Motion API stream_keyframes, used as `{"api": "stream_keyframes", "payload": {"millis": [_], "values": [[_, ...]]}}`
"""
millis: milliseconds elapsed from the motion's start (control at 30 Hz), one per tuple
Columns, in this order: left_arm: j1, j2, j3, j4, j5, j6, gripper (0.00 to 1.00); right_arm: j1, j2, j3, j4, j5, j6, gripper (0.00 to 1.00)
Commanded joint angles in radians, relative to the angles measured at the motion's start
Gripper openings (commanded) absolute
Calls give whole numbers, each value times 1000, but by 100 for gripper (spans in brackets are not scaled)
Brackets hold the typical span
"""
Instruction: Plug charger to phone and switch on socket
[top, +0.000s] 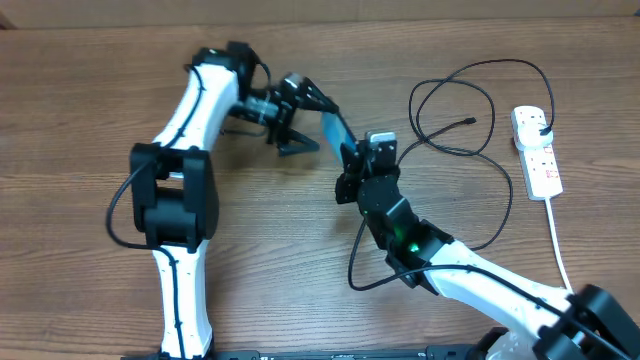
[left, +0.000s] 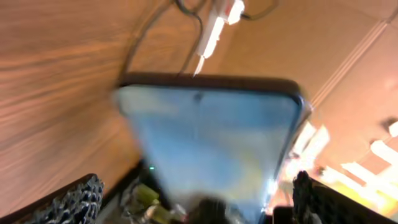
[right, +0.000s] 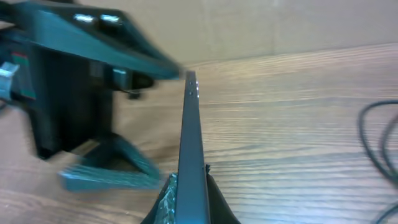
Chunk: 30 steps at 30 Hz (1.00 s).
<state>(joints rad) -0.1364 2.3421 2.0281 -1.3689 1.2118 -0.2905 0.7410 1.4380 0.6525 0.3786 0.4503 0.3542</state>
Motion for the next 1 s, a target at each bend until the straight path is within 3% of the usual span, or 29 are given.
{"api": "stream_keyframes", "payload": {"millis": [0,167,333,400,533,633,733,867,967], "values": [[42,-80,134,-88,-187,87,100,-39,-142,16,-56,51,66,4],[81,-224,253,-282,-363,292,99,-82,-351,16,-340,51,205,4],[97,-447,239,-321,-535,283,100,-150,-545,14,-696,42,554,4],[97,-522,219,-321,-575,283,99,-171,-576,9,-762,27,617,4],[98,-708,77,-272,-677,262,100,-194,-603,-31,-763,-68,697,4],[137,-862,-151,-169,-721,198,100,-193,-597,-77,-653,-164,705,4],[217,-1025,-462,-11,-662,137,100,-193,-583,-113,-570,-224,705,4],[338,-1197,-890,311,-332,27,100,-193,-559,-162,-481,-304,803,4],[367,-1230,-1132,584,-188,-196,100,-193,-518,-207,-362,-362,932,4]]}}
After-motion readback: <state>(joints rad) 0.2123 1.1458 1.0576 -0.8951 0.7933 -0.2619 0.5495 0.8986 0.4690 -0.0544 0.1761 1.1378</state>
